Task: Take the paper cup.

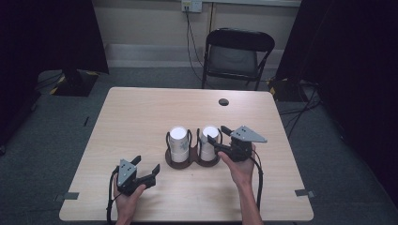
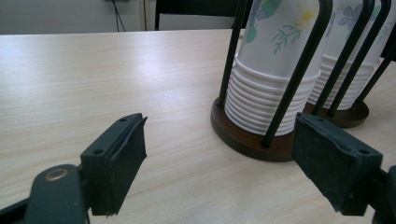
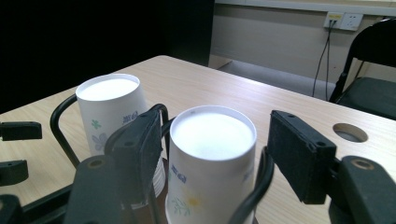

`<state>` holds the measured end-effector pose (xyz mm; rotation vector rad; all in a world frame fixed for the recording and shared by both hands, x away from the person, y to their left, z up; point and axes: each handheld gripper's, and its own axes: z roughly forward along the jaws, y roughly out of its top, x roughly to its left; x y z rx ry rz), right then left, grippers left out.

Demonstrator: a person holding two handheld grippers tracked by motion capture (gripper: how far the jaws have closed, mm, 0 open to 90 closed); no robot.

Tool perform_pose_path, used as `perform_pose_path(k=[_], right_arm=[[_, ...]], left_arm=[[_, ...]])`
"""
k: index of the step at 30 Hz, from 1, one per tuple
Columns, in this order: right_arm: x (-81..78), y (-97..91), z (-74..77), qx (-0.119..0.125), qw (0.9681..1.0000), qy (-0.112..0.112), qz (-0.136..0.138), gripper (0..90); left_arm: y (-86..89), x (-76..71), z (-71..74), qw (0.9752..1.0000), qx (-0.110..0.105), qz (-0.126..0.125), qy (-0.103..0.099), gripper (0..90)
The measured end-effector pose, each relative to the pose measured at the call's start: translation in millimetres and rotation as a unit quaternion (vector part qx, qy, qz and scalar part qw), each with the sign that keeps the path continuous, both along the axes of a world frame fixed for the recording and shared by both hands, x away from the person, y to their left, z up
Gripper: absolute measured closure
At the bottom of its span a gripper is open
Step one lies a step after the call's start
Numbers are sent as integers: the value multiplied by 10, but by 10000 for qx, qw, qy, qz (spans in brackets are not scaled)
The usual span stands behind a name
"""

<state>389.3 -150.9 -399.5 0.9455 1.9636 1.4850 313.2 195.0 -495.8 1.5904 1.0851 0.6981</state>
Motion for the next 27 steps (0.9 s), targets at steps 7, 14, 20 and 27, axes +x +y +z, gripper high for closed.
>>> perform_pose_path(k=[7,14,20,27], right_arm=[[101,83,-45,-34,10000,48,25,300],[151,101,-62,-2,10000,44,22,292],[198,166,-76,-79,9999,64,92,298],[242,219,-107,-200,9997,121,98,308]], left_arm=[[2,0,-2,10000,-41,10,-4,181],[2,0,-1,10000,-37,10,-6,181],[7,-1,-1,10000,-50,8,-4,181],[12,-1,-2,10000,-66,8,0,181]])
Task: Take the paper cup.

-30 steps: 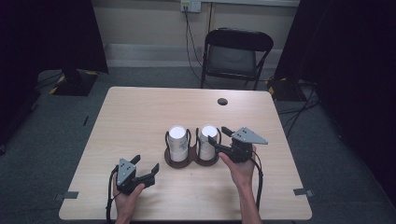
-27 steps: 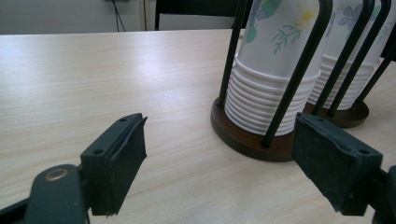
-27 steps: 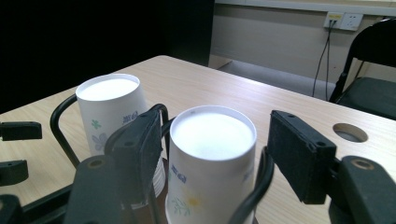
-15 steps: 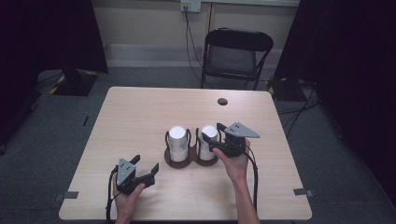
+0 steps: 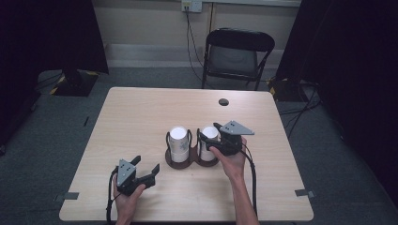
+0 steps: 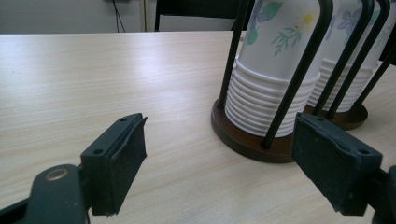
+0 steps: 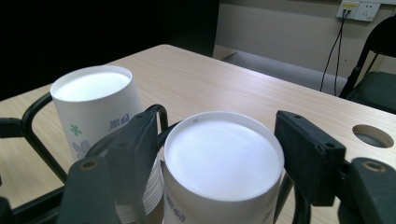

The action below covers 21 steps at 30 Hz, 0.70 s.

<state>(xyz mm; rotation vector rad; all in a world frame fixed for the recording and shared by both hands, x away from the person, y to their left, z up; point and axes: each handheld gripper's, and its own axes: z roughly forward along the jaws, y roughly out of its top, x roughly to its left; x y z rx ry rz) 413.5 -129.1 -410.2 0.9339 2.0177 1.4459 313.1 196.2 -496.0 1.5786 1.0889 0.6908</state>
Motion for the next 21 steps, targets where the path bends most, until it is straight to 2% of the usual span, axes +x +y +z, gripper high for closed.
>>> perform_pose_path(k=[12,15,21], right_arm=[[15,5,-48,-88,9999,34,-49,311],[19,11,-53,-132,9999,36,-56,347],[24,14,-47,-168,9998,43,-51,357]], left_arm=[[0,0,0,10000,-2,-5,-2,180],[0,0,0,10000,1,-2,-1,181],[-6,-3,0,10000,22,-1,-13,181]])
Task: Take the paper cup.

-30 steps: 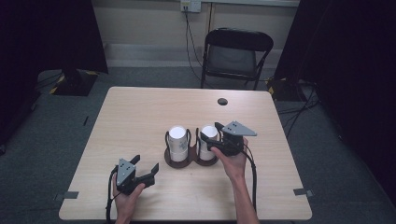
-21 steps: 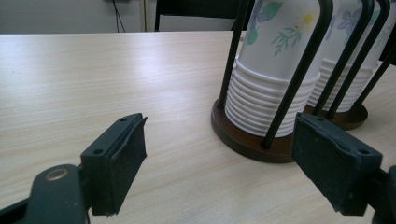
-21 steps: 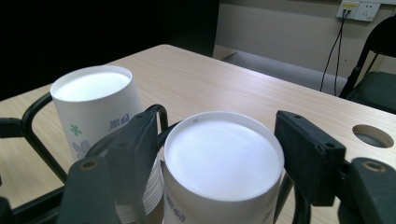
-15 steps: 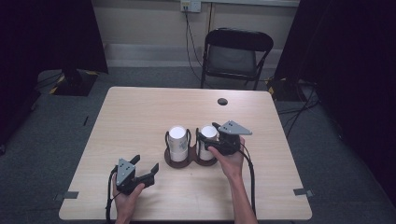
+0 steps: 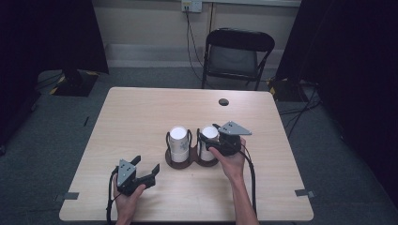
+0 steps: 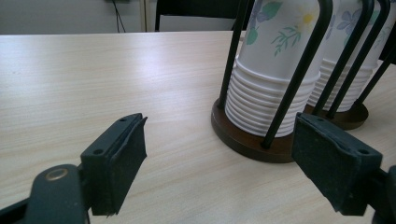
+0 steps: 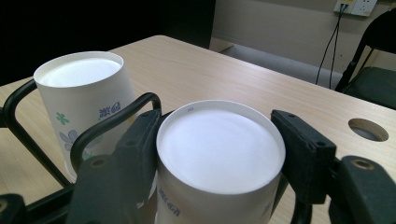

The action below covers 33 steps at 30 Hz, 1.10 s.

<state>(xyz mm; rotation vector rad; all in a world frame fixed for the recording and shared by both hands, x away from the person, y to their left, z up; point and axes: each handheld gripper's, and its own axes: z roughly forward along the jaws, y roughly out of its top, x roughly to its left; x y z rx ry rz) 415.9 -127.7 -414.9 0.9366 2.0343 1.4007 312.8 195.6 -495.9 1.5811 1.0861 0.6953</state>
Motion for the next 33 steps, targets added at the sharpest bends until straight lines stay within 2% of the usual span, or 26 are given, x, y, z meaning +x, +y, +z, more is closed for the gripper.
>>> perform_pose_path(k=[3,9,25,33], right_arm=[[-1,-8,8,16,10000,-5,-3,358],[0,-32,64,196,9998,-12,-20,361],[-10,-73,201,296,9995,-80,-27,368],[-16,-82,289,362,9992,-142,10,369]], left_arm=[[-1,0,0,10000,7,1,-1,181],[-7,0,0,10000,9,-4,-17,180],[-18,-6,1,10000,81,-28,-35,185],[-6,0,0,10000,9,-17,-17,183]])
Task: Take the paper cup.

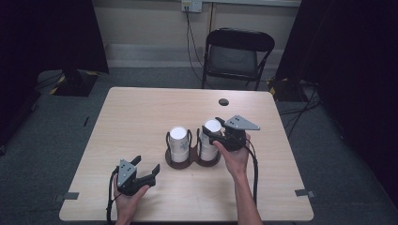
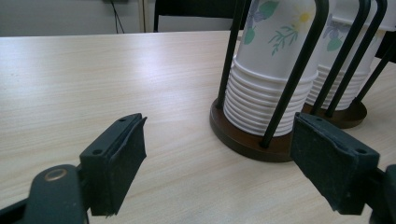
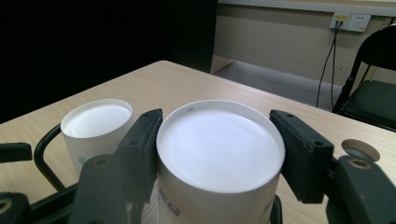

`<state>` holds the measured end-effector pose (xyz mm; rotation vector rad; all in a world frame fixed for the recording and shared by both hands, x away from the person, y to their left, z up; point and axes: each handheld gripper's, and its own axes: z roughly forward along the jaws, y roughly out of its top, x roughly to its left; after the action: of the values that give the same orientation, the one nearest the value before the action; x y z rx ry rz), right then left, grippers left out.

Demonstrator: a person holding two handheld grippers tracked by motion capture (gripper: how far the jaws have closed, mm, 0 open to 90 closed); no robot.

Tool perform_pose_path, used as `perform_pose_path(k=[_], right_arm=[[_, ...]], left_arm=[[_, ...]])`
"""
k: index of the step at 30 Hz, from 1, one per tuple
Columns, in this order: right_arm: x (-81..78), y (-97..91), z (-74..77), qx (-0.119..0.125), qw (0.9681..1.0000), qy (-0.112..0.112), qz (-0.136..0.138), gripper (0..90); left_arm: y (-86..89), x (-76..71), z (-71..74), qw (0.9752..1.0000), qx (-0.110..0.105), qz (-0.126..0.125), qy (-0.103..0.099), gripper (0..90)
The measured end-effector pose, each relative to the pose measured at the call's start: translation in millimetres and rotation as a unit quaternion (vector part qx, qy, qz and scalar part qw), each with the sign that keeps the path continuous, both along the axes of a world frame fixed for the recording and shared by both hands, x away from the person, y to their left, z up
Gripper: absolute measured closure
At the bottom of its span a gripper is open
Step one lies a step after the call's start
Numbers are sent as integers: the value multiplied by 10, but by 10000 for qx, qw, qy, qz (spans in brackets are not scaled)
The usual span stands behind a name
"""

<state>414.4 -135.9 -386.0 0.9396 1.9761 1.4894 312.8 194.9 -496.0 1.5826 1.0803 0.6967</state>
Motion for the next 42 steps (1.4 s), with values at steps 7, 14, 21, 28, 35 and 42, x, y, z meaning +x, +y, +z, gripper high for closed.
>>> perform_pose_path(k=[7,14,21,28,35,42], right_arm=[[1,-3,55,46,10000,-7,-19,370],[-14,-28,124,103,9999,-44,-24,372],[-7,-10,166,108,9999,-55,-46,372],[-14,-4,221,126,9999,-90,-23,372],[-22,-12,249,151,9998,-95,-30,372],[-32,-57,282,226,9996,-122,-87,372]], left_arm=[[-5,-1,2,10000,46,43,15,184],[-5,5,2,10000,47,58,39,190],[0,4,2,10000,34,33,39,190],[-1,0,2,10000,32,28,24,225],[-21,-2,3,9999,101,30,18,227],[-6,4,3,10000,57,41,42,225]])
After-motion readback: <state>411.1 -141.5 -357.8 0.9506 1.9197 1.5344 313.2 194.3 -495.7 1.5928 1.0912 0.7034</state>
